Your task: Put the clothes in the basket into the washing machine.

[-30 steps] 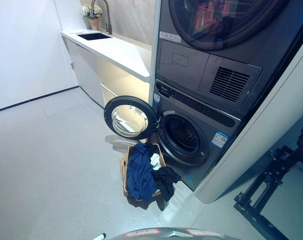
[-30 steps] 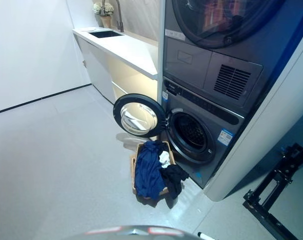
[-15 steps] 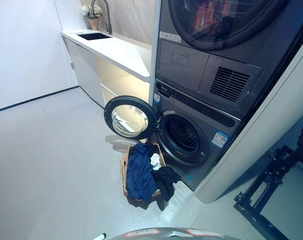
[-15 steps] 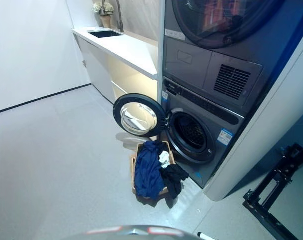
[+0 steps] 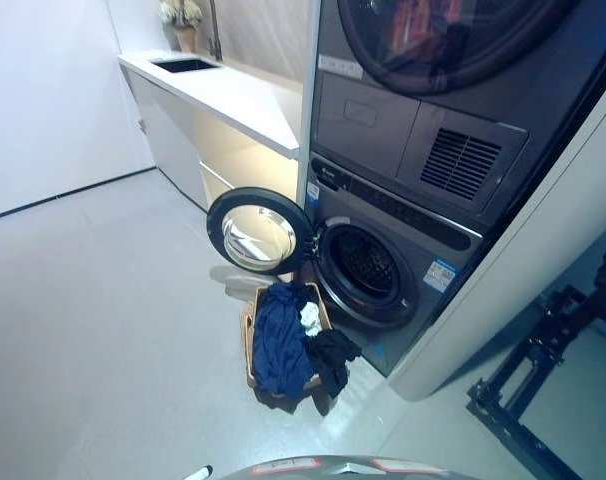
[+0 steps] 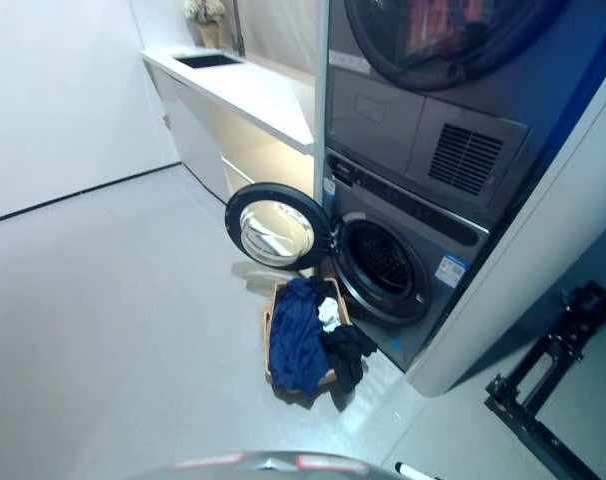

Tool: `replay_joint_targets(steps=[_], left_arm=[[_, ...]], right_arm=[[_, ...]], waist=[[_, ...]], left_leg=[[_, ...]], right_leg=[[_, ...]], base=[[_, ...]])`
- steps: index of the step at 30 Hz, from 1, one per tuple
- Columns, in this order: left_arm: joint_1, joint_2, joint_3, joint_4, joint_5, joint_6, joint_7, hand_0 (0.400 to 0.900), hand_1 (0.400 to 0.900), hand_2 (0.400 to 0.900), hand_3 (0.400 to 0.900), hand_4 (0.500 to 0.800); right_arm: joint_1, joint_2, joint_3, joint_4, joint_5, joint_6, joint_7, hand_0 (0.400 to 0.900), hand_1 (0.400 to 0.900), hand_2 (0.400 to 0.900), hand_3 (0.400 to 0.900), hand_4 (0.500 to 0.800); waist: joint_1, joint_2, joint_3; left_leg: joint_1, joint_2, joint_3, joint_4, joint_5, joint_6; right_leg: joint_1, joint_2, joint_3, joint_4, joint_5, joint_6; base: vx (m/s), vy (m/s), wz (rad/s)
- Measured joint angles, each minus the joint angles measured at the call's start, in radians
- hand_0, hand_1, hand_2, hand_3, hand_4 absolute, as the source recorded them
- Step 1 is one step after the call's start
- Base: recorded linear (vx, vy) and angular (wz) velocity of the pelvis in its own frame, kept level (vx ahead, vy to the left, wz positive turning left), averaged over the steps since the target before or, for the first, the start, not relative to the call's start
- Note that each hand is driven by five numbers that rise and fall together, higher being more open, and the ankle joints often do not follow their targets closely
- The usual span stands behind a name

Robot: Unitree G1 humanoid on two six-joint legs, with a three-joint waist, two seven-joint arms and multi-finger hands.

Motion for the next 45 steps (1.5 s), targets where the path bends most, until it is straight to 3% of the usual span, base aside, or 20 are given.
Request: replay_joint_targets(steps=[4,7,10,12,15,17,19,21,24,25,26,27,29,30,33,35,37,41,43,45], left_arm=[[-0.051,-0.007,0.001,-0.001,-0.003,-0.003,0.002,0.9,0.9,0.9,0.9,0.8],[-0.109,-0.016,0.002,-0.001,-0.022,-0.008,0.005,0.9,0.9,0.9,0.9,0.8],[-0.148,-0.048,-0.001,-0.003,-0.047,-0.008,0.01,0.9,0.9,0.9,0.9,0.8],[-0.144,-0.079,-0.002,-0.004,-0.062,-0.007,0.009,0.9,0.9,0.9,0.9,0.8],[-0.148,-0.097,-0.011,-0.004,-0.082,-0.008,0.008,0.9,0.9,0.9,0.9,0.8],[-0.148,-0.096,-0.011,-0.002,-0.086,-0.008,0.014,0.9,0.9,0.9,0.9,0.8],[-0.147,-0.098,-0.011,-0.003,-0.091,-0.009,0.015,0.9,0.9,0.9,0.9,0.8],[-0.138,-0.101,-0.008,-0.001,-0.113,-0.009,0.018,0.9,0.9,0.9,0.9,0.8],[-0.129,-0.102,-0.008,-0.003,-0.124,-0.009,0.028,0.9,0.9,0.9,0.9,0.8],[-0.134,-0.098,-0.009,-0.015,-0.125,-0.013,0.033,0.9,0.9,0.9,0.9,0.8],[-0.128,-0.077,-0.01,-0.03,-0.125,-0.024,0.034,0.9,0.9,0.9,0.9,0.8],[-0.129,-0.051,-0.011,-0.041,-0.125,-0.031,0.033,0.9,0.9,0.9,0.9,0.8],[-0.138,-0.028,-0.011,-0.04,-0.123,-0.029,0.039,0.9,0.9,0.9,0.9,0.8],[-0.143,-0.019,-0.017,-0.036,-0.122,-0.029,0.039,0.9,0.9,0.9,0.9,0.8],[-0.196,0.006,-0.031,-0.04,-0.117,-0.027,0.036,0.9,0.9,0.9,0.9,0.8],[-0.224,0.018,-0.054,-0.044,-0.109,-0.029,0.036,0.9,0.9,0.9,0.9,0.8],[-0.245,0.025,-0.074,-0.05,-0.103,-0.029,0.036,0.9,0.9,0.9,0.9,0.8],[-0.276,0.031,-0.073,-0.051,-0.1,-0.029,0.037,0.9,0.9,0.9,0.9,0.8],[-0.285,0.032,-0.075,-0.05,-0.1,-0.028,0.04,0.9,0.9,0.9,0.9,0.8],[-0.283,0.032,-0.072,-0.048,-0.1,-0.029,0.04,0.9,0.9,0.9,0.9,0.8]], right_arm=[[-0.036,-0.006,0.0,-0.021,0.003,-0.004,0.0,0.9,0.9,0.9,0.9,0.8],[-0.084,-0.009,-0.001,-0.021,0.011,-0.01,0.0,0.9,0.9,0.9,0.9,0.8],[-0.116,-0.036,-0.001,-0.018,0.011,-0.01,-0.003,0.9,0.9,0.9,0.9,0.8],[-0.123,-0.068,0.001,-0.02,0.011,-0.019,-0.005,0.9,0.9,0.9,0.9,0.8],[-0.14,-0.1,0.001,-0.019,0.01,-0.024,-0.009,0.9,0.9,0.9,0.9,0.8],[-0.143,-0.103,-0.002,-0.018,0.01,-0.024,-0.016,0.9,0.9,0.9,0.9,0.8],[-0.156,-0.107,-0.002,-0.018,0.01,-0.024,-0.019,0.9,0.9,0.9,0.9,0.8],[-0.166,-0.109,-0.001,-0.019,0.01,-0.027,-0.02,0.9,0.9,0.9,0.9,0.8],[-0.183,-0.107,0.02,-0.016,0.01,-0.036,-0.017,0.9,0.9,0.9,0.9,0.8],[-0.195,-0.099,0.024,-0.011,0.01,-0.039,-0.014,0.9,0.9,0.9,0.9,0.8],[-0.196,-0.072,0.02,-0.002,0.01,-0.036,-0.009,0.9,0.9,0.9,0.9,0.8],[-0.183,-0.042,0.022,0.008,0.01,-0.032,-0.004,0.9,0.9,0.9,0.9,0.8],[-0.19,-0.012,0.027,0.006,0.011,-0.031,0.0,0.9,0.9,0.9,0.9,0.8],[-0.184,0.001,0.03,0.009,0.011,-0.03,0.0,0.9,0.9,0.9,0.9,0.8],[-0.192,0.01,0.04,-0.017,0.021,-0.031,-0.003,0.9,0.9,0.9,0.9,0.8],[-0.184,0.014,0.051,-0.069,0.033,-0.042,-0.001,0.9,0.9,0.9,0.9,0.8],[-0.201,0.014,0.069,-0.086,0.04,-0.049,0.0,0.9,0.9,0.9,0.9,0.8],[-0.235,0.008,0.116,-0.129,0.041,-0.062,0.007,0.9,0.9,0.9,0.9,0.8],[-0.25,0.007,0.154,-0.16,0.039,-0.06,0.009,0.9,0.9,0.9,0.9,0.8],[-0.242,0.005,0.186,-0.173,0.032,-0.063,0.012,0.9,0.9,0.9,0.9,0.8]], waist=[[-0.003,0.027,0.06],[0.005,0.04,0.144],[0.013,0.042,0.195],[0.018,0.051,0.198],[0.022,0.052,0.201],[0.025,0.051,0.21],[0.03,0.054,0.23],[0.041,0.071,0.233],[0.069,0.077,0.231],[0.079,0.083,0.231],[0.086,0.054,0.225],[0.095,0.007,0.211],[0.1,-0.016,0.188],[0.099,-0.039,0.18],[0.085,-0.052,0.175],[0.063,-0.062,0.176],[0.061,-0.052,0.188],[0.052,-0.017,0.215],[0.051,-0.01,0.232],[0.043,-0.021,0.243]], left_leg=[[-0.063,0.015,-0.008,0.06,-0.007,-0.012],[-0.141,0.032,-0.037,0.229,-0.041,-0.058],[-0.215,0.021,-0.071,0.398,-0.021,-0.114],[-0.24,0.0,-0.092,0.434,-0.032,-0.123],[-0.234,-0.049,-0.117,0.287,-0.056,-0.117],[-0.209,-0.055,-0.145,0.121,-0.046,-0.115],[-0.206,-0.033,-0.169,0.018,-0.045,-0.125],[-0.221,0.008,-0.167,0.035,-0.051,-0.132],[-0.248,0.008,-0.107,0.091,-0.036,-0.111],[-0.263,0.014,-0.093,0.111,-0.014,-0.081],[-0.27,-0.002,-0.081,0.128,-0.005,-0.069],[-0.278,-0.029,-0.059,0.155,-0.002,-0.051],[-0.327,-0.041,-0.054,0.24,-0.013,0.046],[-0.328,-0.052,-0.051,0.245,-0.031,0.064],[-0.303,-0.056,-0.051,0.22,-0.02,0.096],[-0.259,-0.074,-0.044,0.206,-0.039,0.121],[-0.215,-0.073,-0.044,0.202,-0.054,0.138],[-0.172,-0.058,-0.044,0.167,-0.051,0.141],[-0.158,-0.052,-0.049,0.148,-0.048,0.138],[-0.15,-0.06,-0.063,0.129,-0.037,0.133]], right_leg=[[-0.035,0.019,-0.01,0.021,0.004,-0.015],[-0.053,0.027,-0.022,0.078,-0.034,-0.067],[-0.053,0.022,-0.019,0.115,-0.05,-0.09],[-0.063,0.013,-0.02,0.131,-0.055,-0.102],[-0.091,0.005,-0.014,0.132,-0.053,-0.106],[-0.089,0.01,-0.012,0.124,-0.052,-0.108],[-0.081,0.024,0.009,0.105,-0.052,-0.107],[-0.077,0.046,0.051,0.077,-0.052,-0.107],[-0.058,0.041,0.103,0.028,-0.053,-0.093],[-0.083,0.041,0.073,0.126,-0.069,-0.091],[-0.083,0.032,0.064,0.2,-0.13,-0.081],[-0.07,0.0,0.078,0.171,-0.184,-0.033],[-0.058,-0.006,0.086,0.145,-0.187,-0.017],[-0.055,-0.023,0.083,0.154,-0.195,0.007],[-0.18,-0.039,0.073,0.424,-0.186,0.033],[-0.271,-0.077,0.066,0.693,-0.167,0.022],[-0.289,-0.096,0.03,0.765,-0.168,0.017],[-0.316,-0.048,0.045,0.653,-0.171,0.022],[-0.316,0.001,0.06,0.466,-0.167,0.023],[-0.288,0.042,0.123,0.239,-0.146,0.045]], base=[[-0.04,-0.237,0.11],[-0.01,-0.214,0.17],[0.03,-0.072,0.03],[0.1,-0.012,-0.06],[0.21,0.034,-0.17],[0.32,0.095,-0.25],[0.37,0.146,-0.36],[0.45,0.232,-0.48],[0.43,0.302,-0.39],[0.42,0.33,-0.3],[0.44,0.361,-0.24],[0.38,0.336,-0.06],[0.32,0.301,0.06],[0.24,0.278,0.06],[0.18,0.319,0.05],[0.22,0.288,0.05],[0.22,0.179,0.06],[0.17,0.057,0.13],[0.23,-0.065,0.39],[0.17,-0.071,0.27]])
